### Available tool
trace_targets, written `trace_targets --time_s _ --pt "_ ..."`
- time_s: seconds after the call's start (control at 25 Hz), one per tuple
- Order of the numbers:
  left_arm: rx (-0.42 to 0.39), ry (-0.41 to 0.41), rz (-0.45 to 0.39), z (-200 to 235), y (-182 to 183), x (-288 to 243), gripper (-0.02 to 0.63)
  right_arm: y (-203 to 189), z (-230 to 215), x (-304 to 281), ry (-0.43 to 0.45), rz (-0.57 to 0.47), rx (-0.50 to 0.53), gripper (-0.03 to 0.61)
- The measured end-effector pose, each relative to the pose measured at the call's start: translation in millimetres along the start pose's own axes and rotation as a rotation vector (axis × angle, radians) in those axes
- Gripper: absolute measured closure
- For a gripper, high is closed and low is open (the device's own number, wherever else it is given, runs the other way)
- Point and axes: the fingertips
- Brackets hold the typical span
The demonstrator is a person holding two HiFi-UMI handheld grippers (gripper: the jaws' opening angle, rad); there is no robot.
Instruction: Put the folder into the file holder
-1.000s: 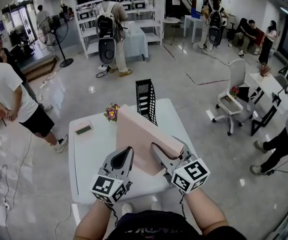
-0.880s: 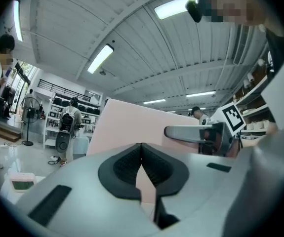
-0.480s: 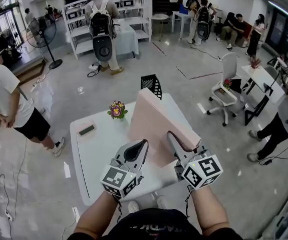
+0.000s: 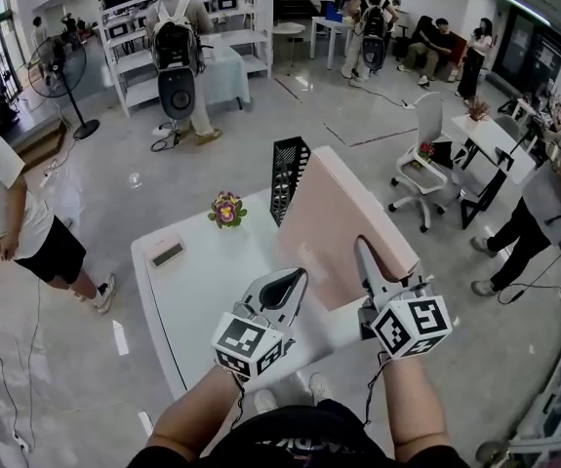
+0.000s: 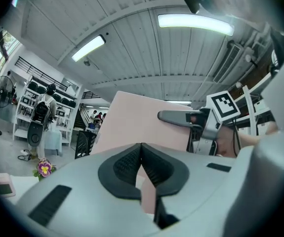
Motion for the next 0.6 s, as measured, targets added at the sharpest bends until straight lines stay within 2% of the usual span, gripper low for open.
trace_targets --time_s 0.24,0.6 --pt "-0.009 -0.056 0.02 -1.7 -5.9 9.6 0.611 7.4 -3.6 3.1 -0.12 -0.005 0.047 0.377" --pt "-0.013 -0.076 0.025 5.0 -5.5 14.9 0.611 9.3 -5.5 -10.1 -0.186 0.003 0.076 0.377"
Point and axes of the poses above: the fingertips, and each gripper's own axes: x backward along the fingers, z to its left, y out of its top, and after that the axes turned 9 degrees about x, right-handed
